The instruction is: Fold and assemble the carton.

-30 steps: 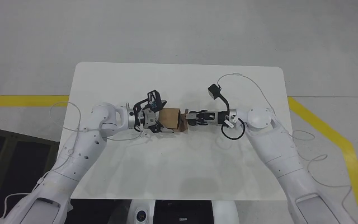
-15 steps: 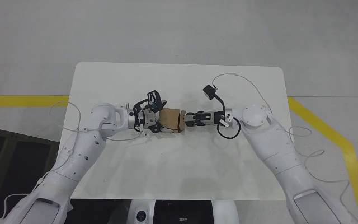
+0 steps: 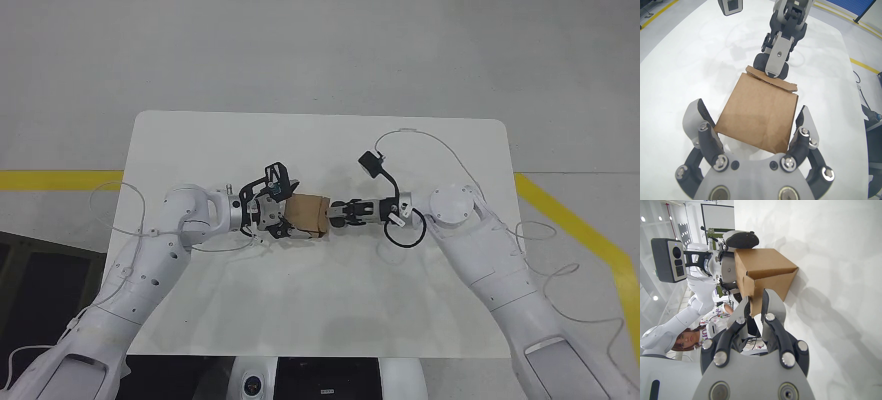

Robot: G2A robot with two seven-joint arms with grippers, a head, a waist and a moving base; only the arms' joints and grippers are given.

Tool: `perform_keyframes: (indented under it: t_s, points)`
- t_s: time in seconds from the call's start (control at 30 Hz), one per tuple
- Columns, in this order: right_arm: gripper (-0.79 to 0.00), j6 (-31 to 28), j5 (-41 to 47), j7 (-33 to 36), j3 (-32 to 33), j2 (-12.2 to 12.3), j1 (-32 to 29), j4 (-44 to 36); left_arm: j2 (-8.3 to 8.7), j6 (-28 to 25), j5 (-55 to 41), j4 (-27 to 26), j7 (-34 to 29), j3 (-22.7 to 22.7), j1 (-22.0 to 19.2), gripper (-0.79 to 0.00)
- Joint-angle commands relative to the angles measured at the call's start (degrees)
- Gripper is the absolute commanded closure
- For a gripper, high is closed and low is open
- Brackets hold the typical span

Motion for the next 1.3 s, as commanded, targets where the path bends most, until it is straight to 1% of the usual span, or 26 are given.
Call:
perform_keyframes:
  t_s: [0.0, 0.43, 0.73, 1.27]
  points:
    - [-0.12, 0.0, -0.1, 0.0, 0.0, 0.0, 0.0, -0.2, 0.0, 0.0, 0.0, 0.0, 0.0, 0.0, 0.0, -0.785]
    - [-0.129, 1.3, -1.5, 0.4, -0.5, 0.2, 0.2, -1.6, 0.03, 0.0, 0.0, -0.1, 0.0, -0.1, 0.2, -0.785]
    - [-0.114, 2.3, -2.6, 0.4, -0.9, 0.2, 0.7, -1.5, 0.03, -0.2, -0.1, 0.0, 0.2, -0.2, 0.2, -0.785]
    - [-0.108, 3.9, -4.0, -0.2, -0.4, 0.6, -0.1, -3.5, 0.05, -0.3, 0.1, 0.0, 0.1, -0.2, 0.3, -0.785]
